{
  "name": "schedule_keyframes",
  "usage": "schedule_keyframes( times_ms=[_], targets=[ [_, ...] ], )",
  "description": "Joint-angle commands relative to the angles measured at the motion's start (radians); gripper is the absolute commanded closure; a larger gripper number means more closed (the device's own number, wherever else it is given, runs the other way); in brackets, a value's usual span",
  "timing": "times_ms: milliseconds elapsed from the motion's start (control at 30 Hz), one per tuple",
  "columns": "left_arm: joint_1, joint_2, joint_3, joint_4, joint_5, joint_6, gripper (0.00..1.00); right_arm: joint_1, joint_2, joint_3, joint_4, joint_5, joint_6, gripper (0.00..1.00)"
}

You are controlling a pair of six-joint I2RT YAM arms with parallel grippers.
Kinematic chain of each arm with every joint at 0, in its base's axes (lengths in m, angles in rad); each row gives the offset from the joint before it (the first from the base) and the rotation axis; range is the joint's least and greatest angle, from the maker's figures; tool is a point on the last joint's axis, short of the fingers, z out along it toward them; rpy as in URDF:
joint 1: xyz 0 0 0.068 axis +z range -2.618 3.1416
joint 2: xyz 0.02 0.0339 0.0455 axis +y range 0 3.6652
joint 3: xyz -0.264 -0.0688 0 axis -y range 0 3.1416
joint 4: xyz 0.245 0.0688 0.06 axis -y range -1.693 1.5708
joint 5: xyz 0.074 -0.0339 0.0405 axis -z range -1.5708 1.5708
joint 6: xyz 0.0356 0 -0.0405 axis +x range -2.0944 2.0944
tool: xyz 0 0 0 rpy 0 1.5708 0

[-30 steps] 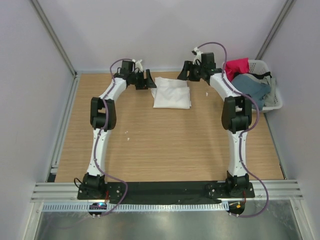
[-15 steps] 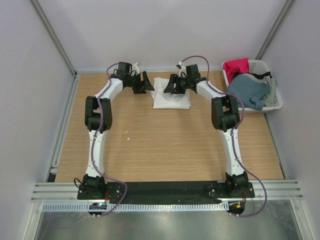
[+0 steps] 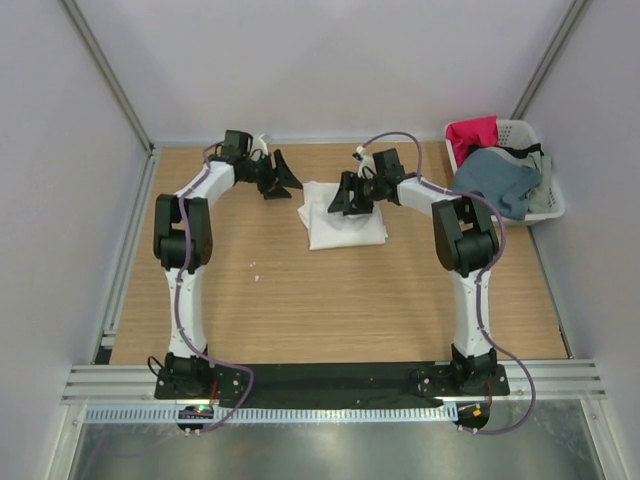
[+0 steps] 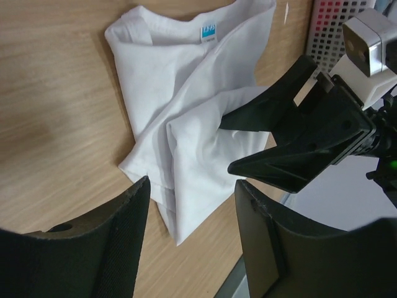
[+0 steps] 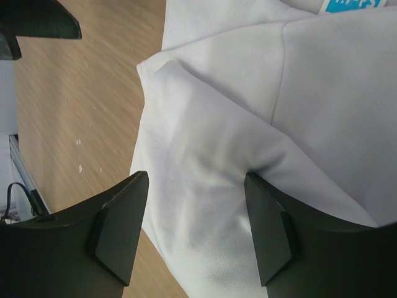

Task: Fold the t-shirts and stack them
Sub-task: Fold the tshirt

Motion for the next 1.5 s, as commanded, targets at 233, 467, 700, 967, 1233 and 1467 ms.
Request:
schedule_keyframes(
  times_ms=[233,467,700,967,1233,1467],
  targets=[
    [-0.067,-0.113,0.030,-0.378,-0.039,0.319,0.35,0.043,-0.252,-0.034,-0.125,0.153,-0.163,0.28],
    [-0.110,-0.095,0.116,-0.489,-0.204,0.453,0.36,-0.034,-0.330,-0.020,-0.162,0.269,-0.291,0.28],
    [-0.132,-0.044,0.167,-0.480,-0.242,0.479,0.38,-0.117,-0.322,-0.095,-0.159,0.233,-0.317,0.29],
    [-0.158,0.045,0.259,-0.472,-0.299,0.540,0.41,-0.151,-0.289,-0.120,-0.159,0.206,-0.343,0.32],
    [-0.201,0.074,0.265,-0.466,-0.313,0.539,0.41,-0.163,-0.252,-0.123,-0.166,0.155,-0.340,0.33],
    [-0.204,0.088,0.273,-0.464,-0.316,0.540,0.41,-0.163,-0.230,-0.126,-0.176,0.117,-0.336,0.34]
  ],
)
